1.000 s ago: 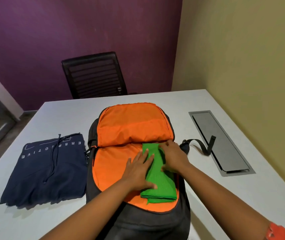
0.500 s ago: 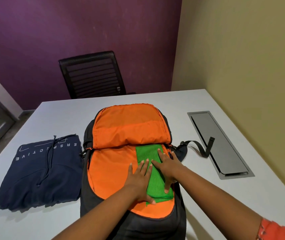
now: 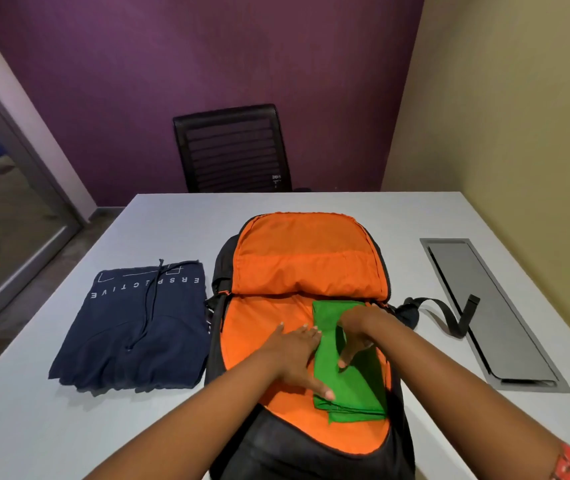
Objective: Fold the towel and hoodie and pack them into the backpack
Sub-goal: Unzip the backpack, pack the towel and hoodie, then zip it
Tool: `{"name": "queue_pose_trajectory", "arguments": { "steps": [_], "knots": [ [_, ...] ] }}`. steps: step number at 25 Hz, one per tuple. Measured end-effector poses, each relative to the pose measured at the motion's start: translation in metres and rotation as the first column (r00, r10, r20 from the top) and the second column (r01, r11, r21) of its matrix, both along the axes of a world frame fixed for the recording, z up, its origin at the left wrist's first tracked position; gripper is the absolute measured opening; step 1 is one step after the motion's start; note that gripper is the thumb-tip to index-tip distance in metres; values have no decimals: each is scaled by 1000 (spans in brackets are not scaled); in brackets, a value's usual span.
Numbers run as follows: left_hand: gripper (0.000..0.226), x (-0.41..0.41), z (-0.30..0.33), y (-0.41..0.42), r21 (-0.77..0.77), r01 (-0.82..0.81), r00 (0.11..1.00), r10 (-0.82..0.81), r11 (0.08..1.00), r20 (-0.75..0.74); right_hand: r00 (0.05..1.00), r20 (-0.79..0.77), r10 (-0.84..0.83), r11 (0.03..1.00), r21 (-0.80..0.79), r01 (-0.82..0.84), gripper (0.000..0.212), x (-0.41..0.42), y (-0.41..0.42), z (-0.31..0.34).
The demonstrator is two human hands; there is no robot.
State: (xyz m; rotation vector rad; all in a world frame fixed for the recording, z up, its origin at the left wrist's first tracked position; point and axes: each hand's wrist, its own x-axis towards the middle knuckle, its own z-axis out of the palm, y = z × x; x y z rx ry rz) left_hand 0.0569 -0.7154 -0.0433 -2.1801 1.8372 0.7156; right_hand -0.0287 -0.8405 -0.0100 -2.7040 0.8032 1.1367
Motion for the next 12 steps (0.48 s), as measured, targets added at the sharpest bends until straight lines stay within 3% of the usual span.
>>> {"name": "queue_pose_trajectory", "arguments": {
  "steps": [2,3,5,6,8,9,10,11,12],
  "knots": [
    [87,21,20,12,-273,-109,994,101,956,-43,964,259,-60,998,-9,65,46,21,8,18],
    [78,34,27,22,-471,-200,980,178,859,-91,913,396,-102,993,-13,116,43,33,14,24],
    [56,65,32,46,-769,-355,919,347,531,-185,762,619,-188,978,46,203,35,60,28,30],
    [47,84,32,59,-827,-435,849,467,357,-245,686,688,-237,969,116,219,30,74,37,31],
    [32,127,33,87,-763,-645,575,690,52,-440,572,729,-375,926,318,202,24,106,58,32],
    [31,150,29,101,-680,-732,415,759,-49,-502,544,715,-439,893,413,177,24,121,70,31],
    [36,170,24,116,-603,-793,296,812,-84,-503,529,693,-490,858,490,152,26,137,82,30],
    [43,187,18,132,-543,-838,241,854,-56,-461,523,664,-534,820,556,132,29,151,96,28],
    [50,200,13,145,-512,-859,247,880,5,-406,523,620,-585,772,624,124,36,163,108,26]
  ]
}}
